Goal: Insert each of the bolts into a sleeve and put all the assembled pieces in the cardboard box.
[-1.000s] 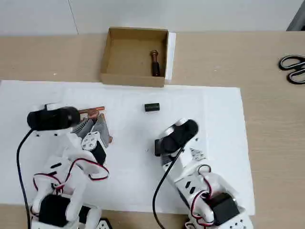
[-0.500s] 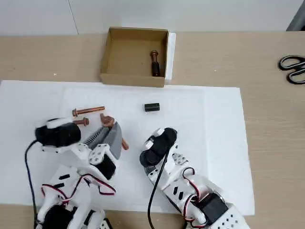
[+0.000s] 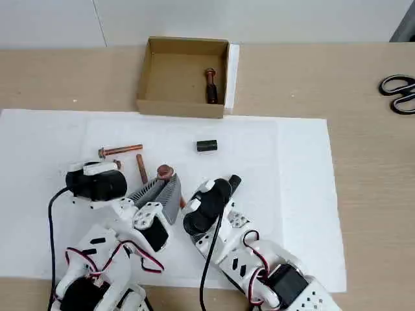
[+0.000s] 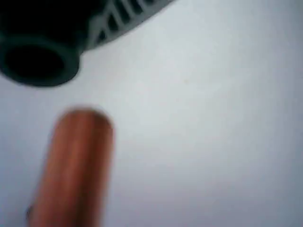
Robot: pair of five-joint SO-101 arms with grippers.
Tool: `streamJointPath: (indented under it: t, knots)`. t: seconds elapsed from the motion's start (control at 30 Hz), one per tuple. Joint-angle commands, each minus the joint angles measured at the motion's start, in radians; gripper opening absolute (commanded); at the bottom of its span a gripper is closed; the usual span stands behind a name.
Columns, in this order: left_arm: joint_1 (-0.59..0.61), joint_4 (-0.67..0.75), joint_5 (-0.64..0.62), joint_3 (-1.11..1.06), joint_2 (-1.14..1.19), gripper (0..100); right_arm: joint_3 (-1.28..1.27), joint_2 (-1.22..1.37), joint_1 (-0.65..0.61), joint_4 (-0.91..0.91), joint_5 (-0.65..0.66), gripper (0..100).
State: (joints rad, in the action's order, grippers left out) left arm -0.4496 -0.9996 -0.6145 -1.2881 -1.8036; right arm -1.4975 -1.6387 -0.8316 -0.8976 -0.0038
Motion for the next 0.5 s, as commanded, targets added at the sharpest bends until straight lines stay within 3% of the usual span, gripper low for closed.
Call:
streamJointPath:
  t: [0.0,0.3,0.47]
  knots:
    - [-0.011,0.025,-0.002,0.004,-0.008,1,0.025,-0.016,-0.008,0.062,-0.011,0.3]
    - [-0.006,0.031,0.031,-0.024,-0.008,1,0.072,-0.016,-0.008,0.056,-0.011,0.3]
    - [-0.003,0.069,0.032,-0.024,-0.008,1,0.120,-0.018,-0.008,-0.064,-0.063,0.3]
